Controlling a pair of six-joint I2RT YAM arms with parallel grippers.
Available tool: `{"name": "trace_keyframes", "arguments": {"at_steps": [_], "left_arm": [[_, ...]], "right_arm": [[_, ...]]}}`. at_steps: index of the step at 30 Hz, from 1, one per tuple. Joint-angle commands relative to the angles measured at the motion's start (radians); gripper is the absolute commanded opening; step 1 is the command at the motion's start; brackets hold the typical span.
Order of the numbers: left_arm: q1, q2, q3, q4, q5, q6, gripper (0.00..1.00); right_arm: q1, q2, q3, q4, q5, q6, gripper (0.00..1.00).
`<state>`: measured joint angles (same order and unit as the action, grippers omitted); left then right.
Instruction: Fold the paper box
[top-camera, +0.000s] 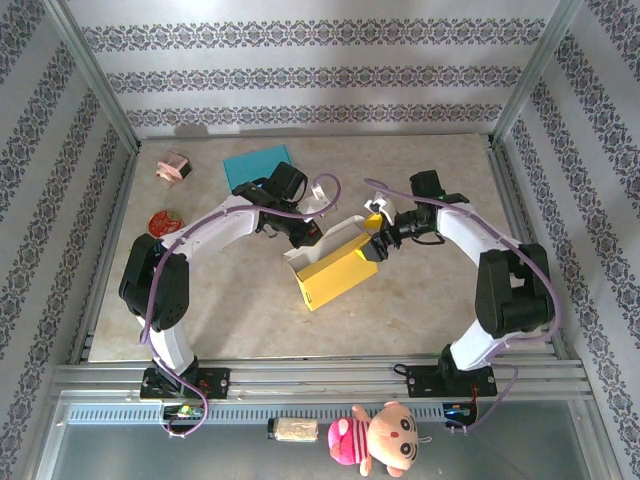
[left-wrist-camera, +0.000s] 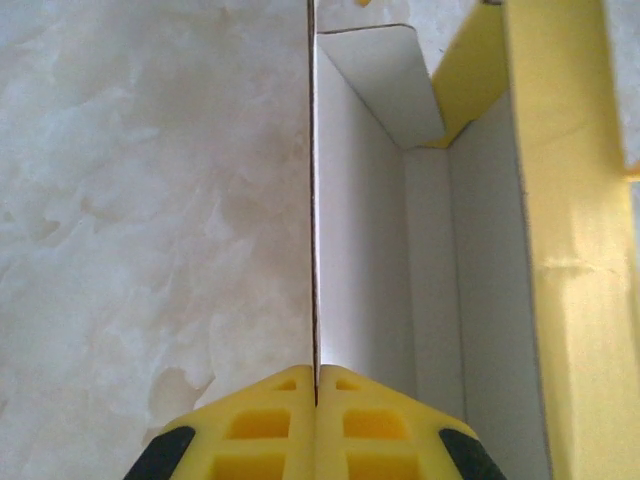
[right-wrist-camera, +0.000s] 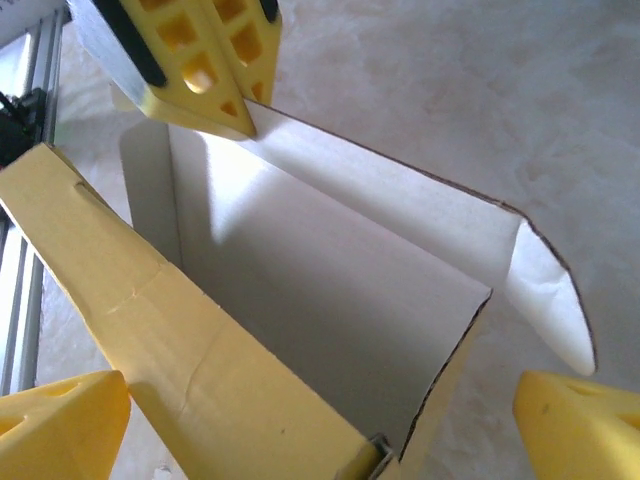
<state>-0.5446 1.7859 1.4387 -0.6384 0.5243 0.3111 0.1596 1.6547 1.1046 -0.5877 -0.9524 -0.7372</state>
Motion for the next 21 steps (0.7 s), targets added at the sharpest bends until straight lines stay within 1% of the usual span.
{"name": "trace_keyframes", "arguments": {"at_steps": [1, 5, 8, 11, 12, 15, 18, 21], "left_arm": [[-0.020, 0.004, 0.035, -0.003, 0.069, 0.030, 0.00], [-0.029, -0.004, 0.034, 0.016, 0.151, 0.052, 0.00], [-0.040, -0.002, 0.028, 0.026, 0.196, 0.076, 0.00], [-0.044, -0.005, 0.015, 0.062, 0.231, 0.071, 0.00], [-0.045, -0.008, 0.008, 0.080, 0.234, 0.066, 0.00], [-0.044, -0.021, -0.006, 0.113, 0.212, 0.060, 0.00], [-0.045, -0.038, -0.016, 0.138, 0.171, 0.050, 0.00], [-0.046, -0.074, -0.046, 0.200, 0.139, 0.024, 0.03]], "right_arm": [[0.014, 0.056, 0.057, -0.090, 0.010, -0.107, 0.98], [0.042, 0.119, 0.122, -0.133, 0.073, -0.130, 0.97], [0.062, 0.169, 0.192, -0.202, 0.103, -0.137, 0.92], [0.075, 0.204, 0.238, -0.273, 0.110, -0.179, 0.82], [0.080, 0.207, 0.241, -0.285, 0.110, -0.193, 0.77], [0.093, 0.191, 0.228, -0.299, 0.106, -0.227, 0.63], [0.109, 0.155, 0.202, -0.270, 0.107, -0.230, 0.55], [0.125, 0.106, 0.161, -0.201, 0.110, -0.214, 0.49]]}}
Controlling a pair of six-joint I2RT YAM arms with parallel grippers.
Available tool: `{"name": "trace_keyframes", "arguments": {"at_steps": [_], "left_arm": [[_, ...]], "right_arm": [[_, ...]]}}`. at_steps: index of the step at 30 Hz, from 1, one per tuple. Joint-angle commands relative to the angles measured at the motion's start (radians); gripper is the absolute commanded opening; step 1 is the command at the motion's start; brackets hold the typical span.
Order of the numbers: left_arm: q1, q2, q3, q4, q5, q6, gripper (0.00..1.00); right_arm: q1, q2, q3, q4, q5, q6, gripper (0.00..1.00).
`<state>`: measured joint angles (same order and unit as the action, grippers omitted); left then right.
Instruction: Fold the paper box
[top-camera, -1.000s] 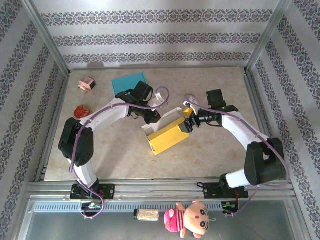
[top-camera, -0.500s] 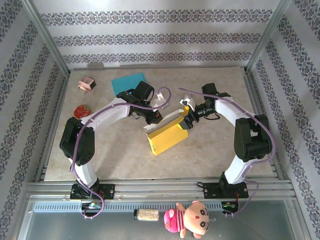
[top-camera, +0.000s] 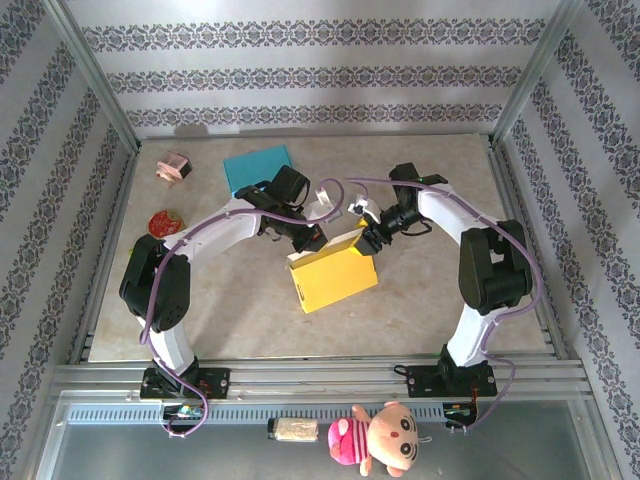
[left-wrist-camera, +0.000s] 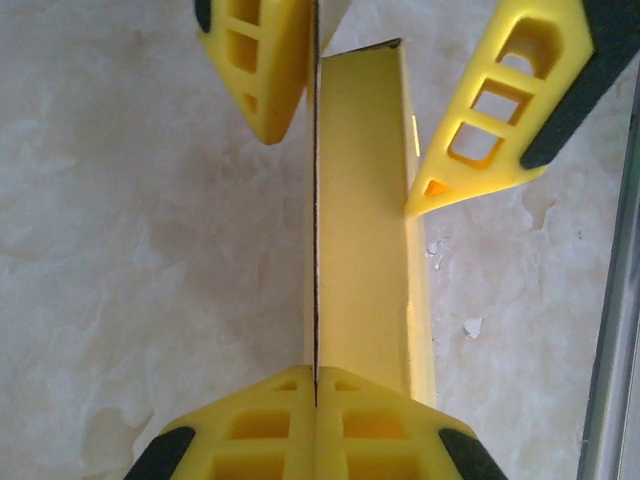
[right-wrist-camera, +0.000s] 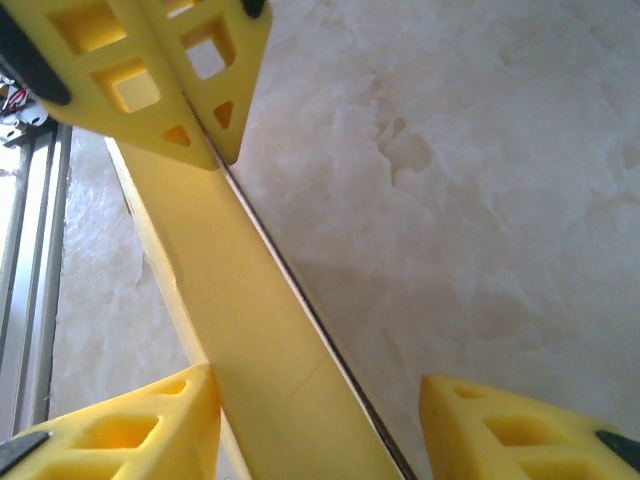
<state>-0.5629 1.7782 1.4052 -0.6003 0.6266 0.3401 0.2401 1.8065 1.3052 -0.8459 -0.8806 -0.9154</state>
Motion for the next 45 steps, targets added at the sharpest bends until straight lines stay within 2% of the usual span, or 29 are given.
{"name": "trace_keyframes", "arguments": {"at_steps": [1, 3, 5, 6, 10, 13, 16, 18, 21, 25, 28, 30, 33, 37, 42, 45], "left_arm": [[-0.028, -0.083, -0.026, 0.184, 0.021, -0.014, 0.04], [-0.028, -0.130, -0.070, 0.242, -0.025, -0.029, 0.10], [-0.028, -0.185, -0.120, 0.304, -0.089, -0.057, 0.27], [-0.028, -0.221, -0.147, 0.336, -0.120, -0.070, 0.32], [-0.026, -0.381, -0.242, 0.391, -0.279, -0.141, 0.65], [-0.023, -0.504, -0.283, 0.298, -0.403, -0.184, 0.71], [-0.007, -0.576, -0.283, 0.105, -0.535, -0.267, 0.72], [0.017, -0.581, -0.253, -0.037, -0.531, -0.319, 0.71], [0.026, -0.564, -0.232, -0.130, -0.455, -0.359, 0.69], [0.050, -0.527, -0.221, -0.124, -0.458, -0.423, 0.66], [0.108, -0.471, -0.206, -0.137, -0.493, -0.476, 0.58], [0.151, -0.437, -0.200, -0.141, -0.436, -0.489, 0.53], [0.171, -0.401, -0.202, -0.135, -0.382, -0.483, 0.48], [0.185, -0.374, -0.212, -0.084, -0.347, -0.495, 0.44], [0.199, -0.352, -0.222, -0.045, -0.313, -0.509, 0.32], [0.206, -0.332, -0.222, -0.052, -0.307, -0.509, 0.32]], "right_arm": [[0.049, -0.059, -0.050, 0.073, 0.042, -0.037, 0.48], [0.063, -0.092, -0.071, 0.099, 0.064, -0.040, 0.40], [0.078, -0.125, -0.097, 0.128, 0.090, -0.044, 0.34], [0.087, -0.145, -0.115, 0.150, 0.110, -0.046, 0.31], [0.117, -0.235, -0.200, 0.259, 0.171, -0.043, 0.27], [0.131, -0.318, -0.281, 0.403, 0.220, -0.010, 0.27], [0.134, -0.377, -0.336, 0.524, 0.218, 0.039, 0.26], [0.133, -0.384, -0.329, 0.530, 0.202, 0.064, 0.25], [0.130, -0.354, -0.310, 0.522, 0.181, 0.078, 0.25], [0.132, -0.307, -0.279, 0.502, 0.176, 0.090, 0.24], [0.130, -0.297, -0.273, 0.502, 0.167, 0.095, 0.24], [0.130, -0.291, -0.269, 0.495, 0.175, 0.095, 0.24], [0.130, -0.291, -0.272, 0.492, 0.177, 0.096, 0.23], [0.130, -0.285, -0.273, 0.493, 0.176, 0.107, 0.23], [0.133, -0.279, -0.268, 0.493, 0.178, 0.114, 0.23], [0.133, -0.278, -0.267, 0.495, 0.177, 0.115, 0.22]]}}
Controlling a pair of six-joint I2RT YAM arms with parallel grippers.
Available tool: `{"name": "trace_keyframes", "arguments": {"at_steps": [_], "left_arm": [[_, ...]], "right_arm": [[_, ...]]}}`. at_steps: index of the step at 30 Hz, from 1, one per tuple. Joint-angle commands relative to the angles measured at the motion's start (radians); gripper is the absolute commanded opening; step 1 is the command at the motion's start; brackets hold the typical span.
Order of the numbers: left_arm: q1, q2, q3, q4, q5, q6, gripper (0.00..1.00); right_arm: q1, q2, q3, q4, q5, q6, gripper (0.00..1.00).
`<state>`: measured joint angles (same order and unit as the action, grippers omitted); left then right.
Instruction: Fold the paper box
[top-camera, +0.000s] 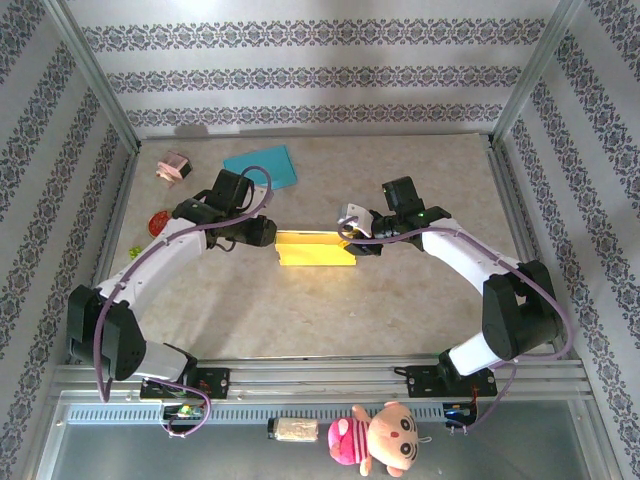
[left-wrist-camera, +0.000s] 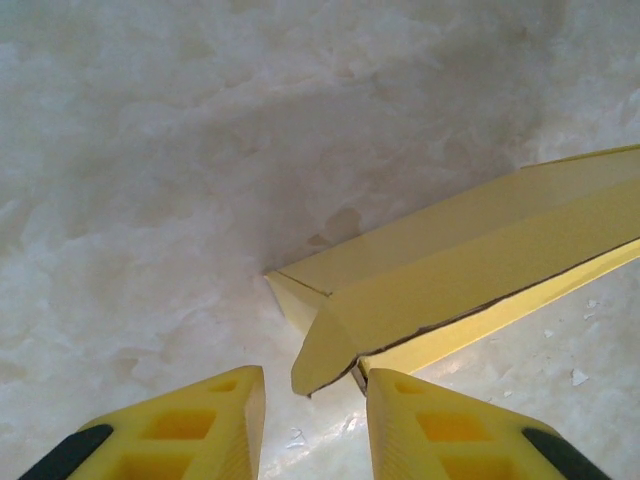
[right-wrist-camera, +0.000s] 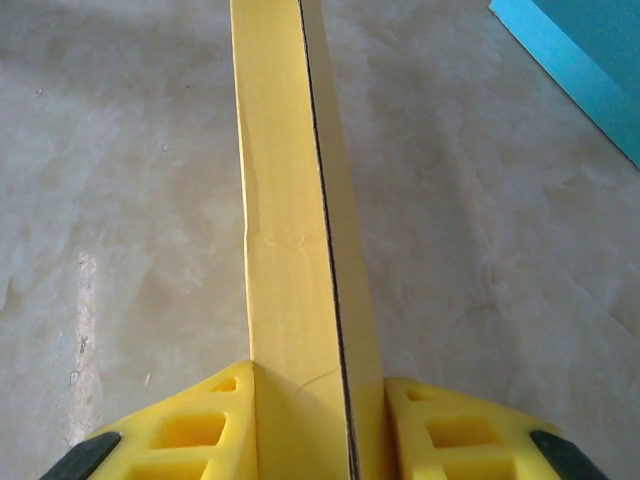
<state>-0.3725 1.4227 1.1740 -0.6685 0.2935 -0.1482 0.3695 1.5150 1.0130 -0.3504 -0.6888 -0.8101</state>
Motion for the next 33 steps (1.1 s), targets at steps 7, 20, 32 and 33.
{"name": "trace_keyframes", "arguments": {"at_steps": [7, 20, 32, 33], "left_arm": [[0.021, 0.049, 0.003, 0.036, 0.029, -0.022, 0.40], [0.037, 0.026, 0.022, 0.095, 0.166, -0.186, 0.00], [0.042, 0.076, 0.026, 0.007, 0.106, -0.151, 0.00], [0.041, 0.080, 0.026, 0.000, 0.108, -0.145, 0.00]], "right_arm": [[0.010, 0.017, 0.027, -0.001, -0.017, 0.011, 0.21], [0.035, 0.031, 0.018, -0.002, 0.036, 0.021, 0.20], [0.044, 0.041, 0.025, -0.009, 0.052, 0.020, 0.20], [0.045, 0.042, 0.025, -0.009, 0.054, 0.019, 0.20]]}}
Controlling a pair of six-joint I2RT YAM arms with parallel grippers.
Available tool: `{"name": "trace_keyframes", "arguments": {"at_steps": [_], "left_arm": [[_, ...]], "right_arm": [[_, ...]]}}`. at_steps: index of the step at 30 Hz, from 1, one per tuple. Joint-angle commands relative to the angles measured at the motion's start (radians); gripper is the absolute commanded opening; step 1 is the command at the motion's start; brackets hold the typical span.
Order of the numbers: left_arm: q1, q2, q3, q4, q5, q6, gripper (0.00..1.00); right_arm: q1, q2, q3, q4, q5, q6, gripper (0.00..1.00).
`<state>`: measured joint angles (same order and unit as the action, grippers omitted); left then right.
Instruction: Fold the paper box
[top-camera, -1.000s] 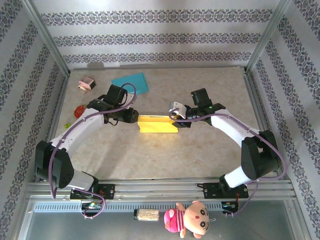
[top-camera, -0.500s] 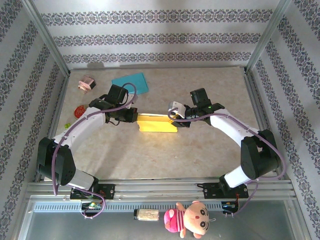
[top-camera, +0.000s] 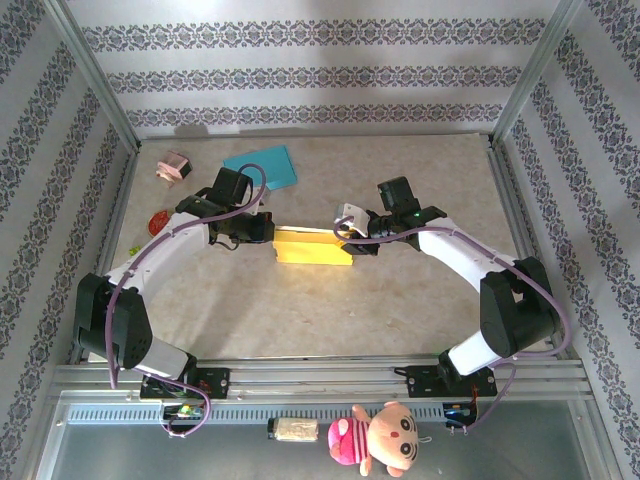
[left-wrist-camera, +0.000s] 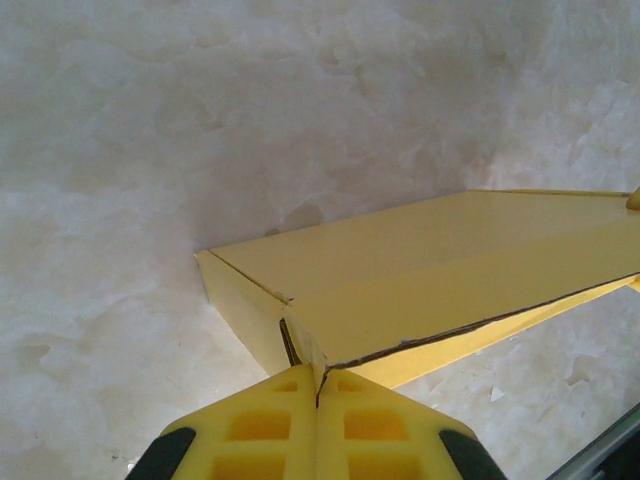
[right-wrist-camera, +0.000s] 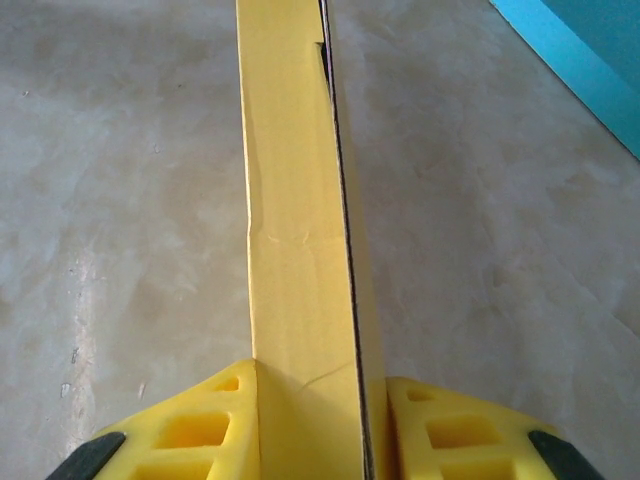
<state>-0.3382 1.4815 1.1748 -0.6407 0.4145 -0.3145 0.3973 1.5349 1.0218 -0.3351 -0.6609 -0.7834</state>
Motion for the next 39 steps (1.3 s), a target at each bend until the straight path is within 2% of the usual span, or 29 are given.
{"name": "trace_keyframes", "arguments": {"at_steps": [1, 6, 11, 13, 18, 23, 26, 27, 30, 32, 35, 39], "left_arm": [[0.008, 0.026, 0.021, -0.028, -0.006, 0.022, 0.00], [0.007, 0.066, -0.011, -0.035, 0.058, 0.020, 0.00], [0.004, 0.088, -0.061, -0.072, -0.010, 0.041, 0.00], [0.005, 0.070, -0.070, -0.052, -0.007, 0.034, 0.12], [0.010, -0.013, -0.052, 0.019, 0.009, 0.003, 0.31], [0.027, -0.091, -0.048, 0.110, 0.080, -0.045, 0.40], [0.044, -0.110, -0.049, 0.133, 0.093, -0.081, 0.56], [0.047, -0.111, -0.047, 0.123, 0.073, -0.083, 0.58], [0.061, -0.109, -0.047, 0.114, 0.020, -0.093, 0.58], [0.079, -0.101, -0.048, 0.127, -0.005, -0.148, 0.58], [0.104, -0.066, -0.047, 0.159, 0.047, -0.233, 0.45], [0.109, -0.024, -0.056, 0.206, 0.097, -0.303, 0.43]], "right_arm": [[0.017, 0.022, 0.017, -0.024, 0.027, -0.007, 0.20], [0.024, 0.028, 0.019, -0.012, 0.044, 0.005, 0.20], [0.046, 0.038, 0.014, 0.009, 0.091, 0.014, 0.20], [0.049, 0.041, 0.012, 0.013, 0.101, 0.009, 0.20], [0.052, 0.043, 0.014, 0.013, 0.121, -0.004, 0.20], [0.052, 0.046, 0.018, 0.005, 0.127, -0.012, 0.20], [0.052, 0.048, 0.021, 0.004, 0.122, -0.011, 0.20], [0.053, 0.048, 0.024, 0.002, 0.121, -0.012, 0.20], [0.052, 0.048, 0.028, -0.001, 0.122, -0.011, 0.20], [0.053, 0.047, 0.030, -0.004, 0.122, -0.014, 0.20], [0.052, 0.043, 0.028, -0.008, 0.125, -0.014, 0.20], [0.053, 0.043, 0.027, -0.013, 0.121, -0.015, 0.20]]}}
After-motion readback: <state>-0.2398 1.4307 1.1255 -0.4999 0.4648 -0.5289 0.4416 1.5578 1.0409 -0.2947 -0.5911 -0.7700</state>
